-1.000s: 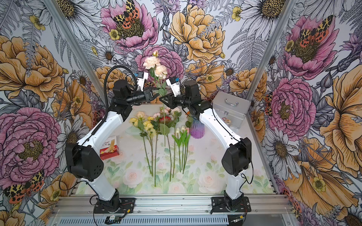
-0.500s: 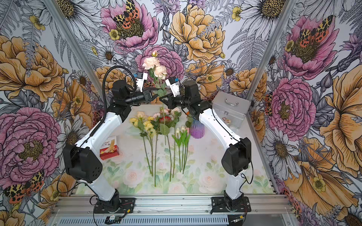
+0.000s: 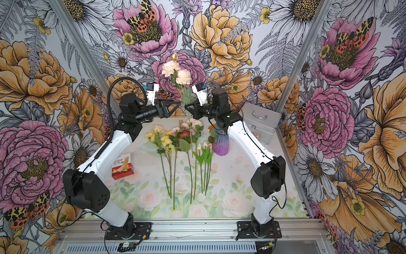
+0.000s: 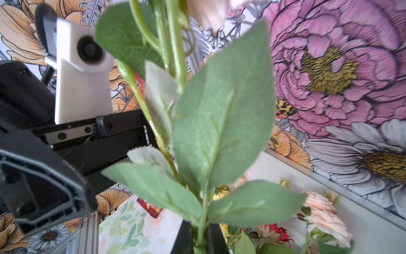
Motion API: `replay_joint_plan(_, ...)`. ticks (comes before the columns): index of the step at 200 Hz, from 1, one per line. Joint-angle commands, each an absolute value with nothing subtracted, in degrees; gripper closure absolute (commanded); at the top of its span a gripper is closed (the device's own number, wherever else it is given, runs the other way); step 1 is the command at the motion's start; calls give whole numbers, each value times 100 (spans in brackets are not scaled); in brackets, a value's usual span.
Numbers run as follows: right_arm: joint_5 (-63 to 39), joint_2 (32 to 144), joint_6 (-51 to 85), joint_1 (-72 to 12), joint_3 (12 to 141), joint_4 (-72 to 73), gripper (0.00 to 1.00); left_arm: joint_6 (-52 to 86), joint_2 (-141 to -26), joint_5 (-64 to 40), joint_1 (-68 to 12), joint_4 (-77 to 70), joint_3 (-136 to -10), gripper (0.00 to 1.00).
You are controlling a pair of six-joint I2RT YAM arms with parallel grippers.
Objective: Place the pink flowers into the vase
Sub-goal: Place the flower in the vase.
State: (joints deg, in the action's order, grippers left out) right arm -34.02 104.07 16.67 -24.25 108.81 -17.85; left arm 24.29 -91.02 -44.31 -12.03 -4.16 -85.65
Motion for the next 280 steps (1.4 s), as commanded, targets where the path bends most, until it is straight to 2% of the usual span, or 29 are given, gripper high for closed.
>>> replay_joint_plan(1,-3229,9856,1571,-2075,10941,-1681,100,2505,-8683,-4051,-1039,-392,-8297,1)
replay_joint_plan(76,-3095,9445,1265,-1222,11477,-1687,100,2627,-8079,-3298,-821,-150,-7324,1)
replay_joint_plan(167,-3036,9422,1234,-554,11683,-1687,100,2619,-7945,-2808,-878,185,-7139,1)
replay_joint_plan(213,-3121,9514,1258,-541,11187,-1674,100,2530,-8014,-1938,-946,1237,-7320,1)
replay_joint_plan(280,-3038,9413,1019,-732,9719,-1446,100,2622,-8101,-1240,-949,1725,-7216,1)
